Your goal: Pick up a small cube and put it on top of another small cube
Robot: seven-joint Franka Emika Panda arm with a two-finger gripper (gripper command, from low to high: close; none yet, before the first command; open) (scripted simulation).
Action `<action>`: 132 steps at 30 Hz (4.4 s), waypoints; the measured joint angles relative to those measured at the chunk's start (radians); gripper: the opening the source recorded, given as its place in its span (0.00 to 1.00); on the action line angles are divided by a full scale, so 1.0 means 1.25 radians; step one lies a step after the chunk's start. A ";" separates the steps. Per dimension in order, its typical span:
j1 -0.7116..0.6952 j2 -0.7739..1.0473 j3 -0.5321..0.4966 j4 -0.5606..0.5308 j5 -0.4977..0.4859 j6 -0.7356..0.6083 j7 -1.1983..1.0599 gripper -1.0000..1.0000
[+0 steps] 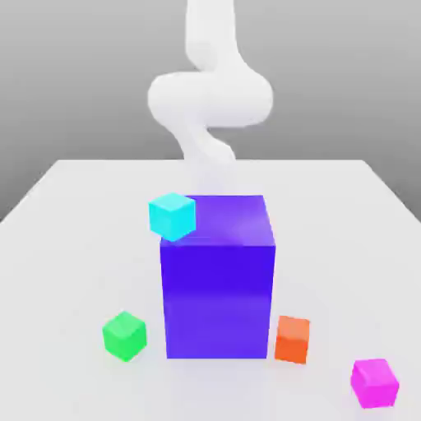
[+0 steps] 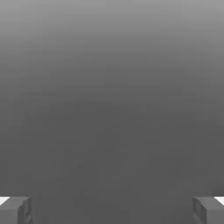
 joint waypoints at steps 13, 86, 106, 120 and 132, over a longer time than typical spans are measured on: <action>0.055 0.341 0.091 -0.008 0.221 0.074 0.394 0.50; -0.053 0.561 -0.051 -0.112 -0.192 0.220 -0.001 0.00; -0.140 0.489 -0.180 -0.229 -0.191 0.251 -0.890 0.00; -0.091 0.482 -0.258 -0.377 -0.133 0.286 -1.451 0.00; -0.064 0.614 -0.249 -0.380 -0.006 0.409 -1.546 0.00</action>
